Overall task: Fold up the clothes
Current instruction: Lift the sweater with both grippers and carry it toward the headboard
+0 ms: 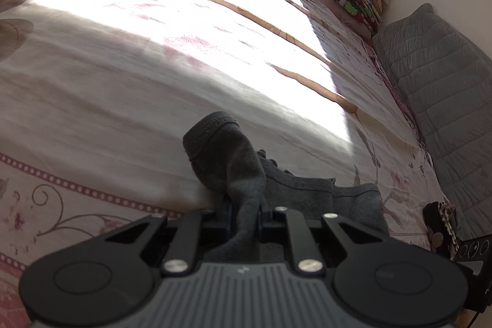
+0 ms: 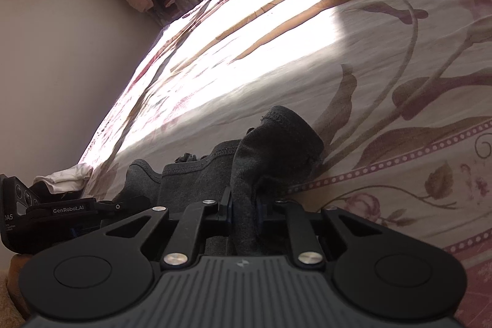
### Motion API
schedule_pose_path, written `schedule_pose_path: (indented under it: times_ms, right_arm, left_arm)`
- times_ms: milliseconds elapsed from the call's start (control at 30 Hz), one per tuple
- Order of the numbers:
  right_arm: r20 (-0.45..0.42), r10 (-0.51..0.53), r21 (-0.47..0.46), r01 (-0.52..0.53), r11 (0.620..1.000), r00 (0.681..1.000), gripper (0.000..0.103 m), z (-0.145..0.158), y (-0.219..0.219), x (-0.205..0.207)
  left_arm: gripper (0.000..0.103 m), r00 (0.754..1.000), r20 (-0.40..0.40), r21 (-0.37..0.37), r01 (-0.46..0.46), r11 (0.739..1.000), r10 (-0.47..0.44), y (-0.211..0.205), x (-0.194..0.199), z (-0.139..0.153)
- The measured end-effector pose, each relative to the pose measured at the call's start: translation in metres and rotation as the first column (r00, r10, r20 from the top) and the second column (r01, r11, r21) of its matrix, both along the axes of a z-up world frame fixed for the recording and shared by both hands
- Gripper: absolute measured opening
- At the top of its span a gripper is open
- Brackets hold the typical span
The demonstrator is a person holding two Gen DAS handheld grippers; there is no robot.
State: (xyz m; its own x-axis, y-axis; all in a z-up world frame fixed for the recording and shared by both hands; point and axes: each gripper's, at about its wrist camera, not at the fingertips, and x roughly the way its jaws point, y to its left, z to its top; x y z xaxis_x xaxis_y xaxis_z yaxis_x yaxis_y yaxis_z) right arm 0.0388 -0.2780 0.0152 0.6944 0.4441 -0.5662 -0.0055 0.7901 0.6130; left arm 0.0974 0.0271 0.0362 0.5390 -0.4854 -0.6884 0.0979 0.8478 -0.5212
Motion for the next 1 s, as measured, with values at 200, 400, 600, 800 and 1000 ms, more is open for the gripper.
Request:
schedule_pose_path:
  times_ms: [200, 400, 600, 800, 1000]
  right_arm:
    - [0.092, -0.047, -0.017, 0.048, 0.999, 0.995, 0.014, 0.027, -0.014, -0.015]
    - [0.191, -0.12, -0.049, 0.131, 0.99, 0.974, 0.014, 0.056, -0.035, -0.031]
    - [0.296, -0.232, -0.091, 0.269, 0.959, 0.927, 0.014, 0.087, -0.072, -0.053]
    - [0.397, -0.372, -0.172, 0.467, 0.868, 0.839, 0.014, 0.116, -0.122, -0.077]
    - [0.451, -0.509, -0.182, 0.634, 0.752, 0.733, 0.014, 0.131, -0.179, -0.109]
  left_arm:
    - [0.013, 0.997, 0.08, -0.002, -0.02, 1.0, 0.02, -0.017, 0.0, 0.029]
    - [0.013, 0.984, 0.175, -0.003, 0.007, 1.0, -0.006, -0.054, 0.007, 0.06]
    - [0.013, 0.968, 0.245, -0.011, 0.061, 0.998, -0.057, -0.112, 0.021, 0.085]
    - [0.013, 0.935, 0.312, -0.001, 0.175, 0.985, -0.166, -0.195, 0.03, 0.113]
    - [0.013, 0.877, 0.376, 0.04, 0.309, 0.95, -0.301, -0.292, 0.02, 0.135]
